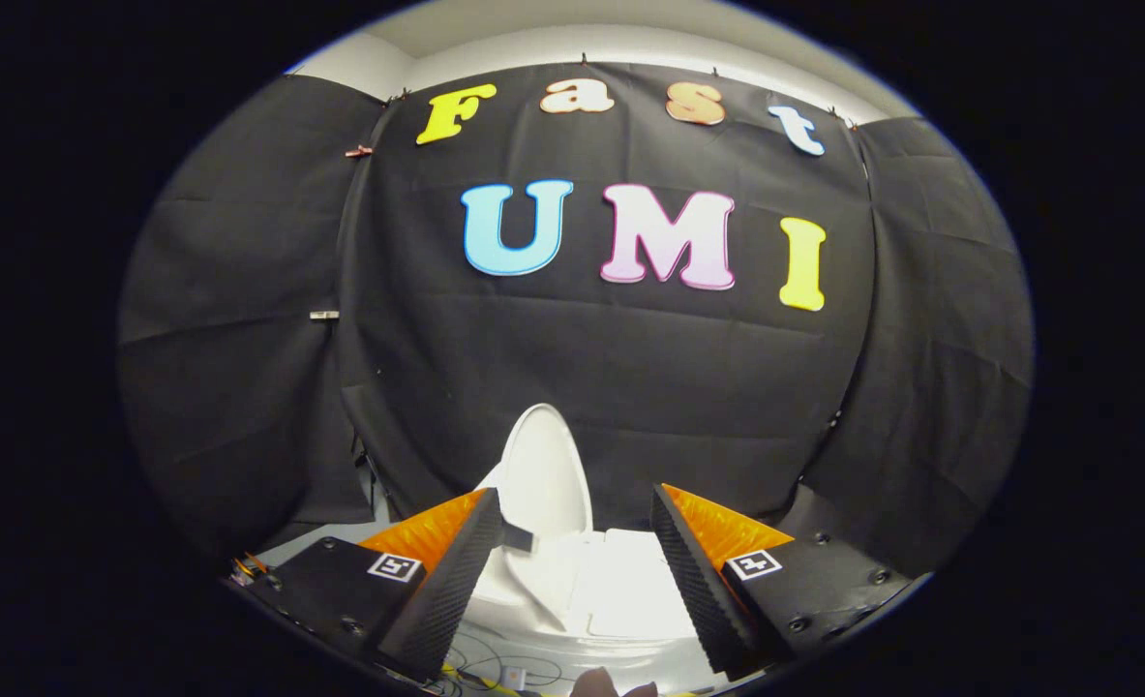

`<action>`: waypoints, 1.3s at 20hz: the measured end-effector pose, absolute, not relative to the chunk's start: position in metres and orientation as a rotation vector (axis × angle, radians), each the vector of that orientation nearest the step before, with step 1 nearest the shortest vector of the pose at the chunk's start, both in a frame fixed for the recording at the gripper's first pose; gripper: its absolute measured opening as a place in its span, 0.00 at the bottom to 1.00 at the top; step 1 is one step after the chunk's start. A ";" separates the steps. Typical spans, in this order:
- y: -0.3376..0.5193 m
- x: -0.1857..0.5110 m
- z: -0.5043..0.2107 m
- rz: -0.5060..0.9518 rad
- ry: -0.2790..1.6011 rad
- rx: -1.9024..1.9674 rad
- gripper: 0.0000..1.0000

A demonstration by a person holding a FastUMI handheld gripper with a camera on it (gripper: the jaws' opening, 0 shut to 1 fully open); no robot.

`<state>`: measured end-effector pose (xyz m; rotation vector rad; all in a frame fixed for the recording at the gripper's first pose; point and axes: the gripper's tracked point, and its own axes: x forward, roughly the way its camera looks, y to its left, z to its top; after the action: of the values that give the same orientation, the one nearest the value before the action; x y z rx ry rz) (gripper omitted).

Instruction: Open the toilet lid.

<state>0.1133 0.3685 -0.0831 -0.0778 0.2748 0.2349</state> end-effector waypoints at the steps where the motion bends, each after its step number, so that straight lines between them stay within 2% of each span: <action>1: 0.363 0.112 -0.076 0.231 0.256 -0.078 0.98; 14: 0.259 0.069 0.007 0.172 0.091 -0.003 0.98; 26: 0.160 0.018 0.028 0.142 0.014 0.018 0.98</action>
<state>0.0176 0.1596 0.0281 0.0177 0.0135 0.1419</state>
